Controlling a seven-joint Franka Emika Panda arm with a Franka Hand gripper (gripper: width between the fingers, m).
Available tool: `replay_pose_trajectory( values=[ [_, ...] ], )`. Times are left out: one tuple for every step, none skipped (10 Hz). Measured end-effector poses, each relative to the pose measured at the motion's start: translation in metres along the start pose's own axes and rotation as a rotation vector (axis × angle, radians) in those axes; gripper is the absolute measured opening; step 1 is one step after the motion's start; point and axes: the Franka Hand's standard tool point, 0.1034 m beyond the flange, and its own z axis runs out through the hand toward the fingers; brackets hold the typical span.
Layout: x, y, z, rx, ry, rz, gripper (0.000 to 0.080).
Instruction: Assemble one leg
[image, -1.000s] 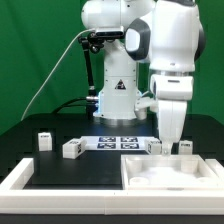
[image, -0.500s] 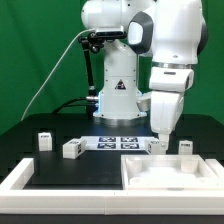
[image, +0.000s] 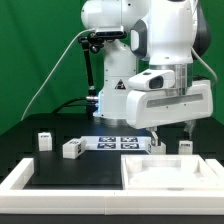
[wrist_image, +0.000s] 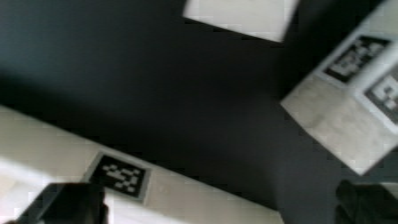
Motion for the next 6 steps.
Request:
replay_pose_trajectory(
  values=[
    [0.002,-0.005,0.000,0.010,-0.001,0.164,0.0649],
    [0.003,-0.006,0.000,0.013,0.000,0.193,0.0649],
    [0.003,-0.007,0.000,0.020,-0.001,0.306,0.0649],
    [0.003,-0.009,0.000,0.026,-0.002,0.385,0.0649],
    [0.003,-0.017,0.001,0.029,-0.001,0.461,0.0649],
    [0.001,-0.025,0.003,0.037,-0.008,0.576,0.0649]
  ],
)
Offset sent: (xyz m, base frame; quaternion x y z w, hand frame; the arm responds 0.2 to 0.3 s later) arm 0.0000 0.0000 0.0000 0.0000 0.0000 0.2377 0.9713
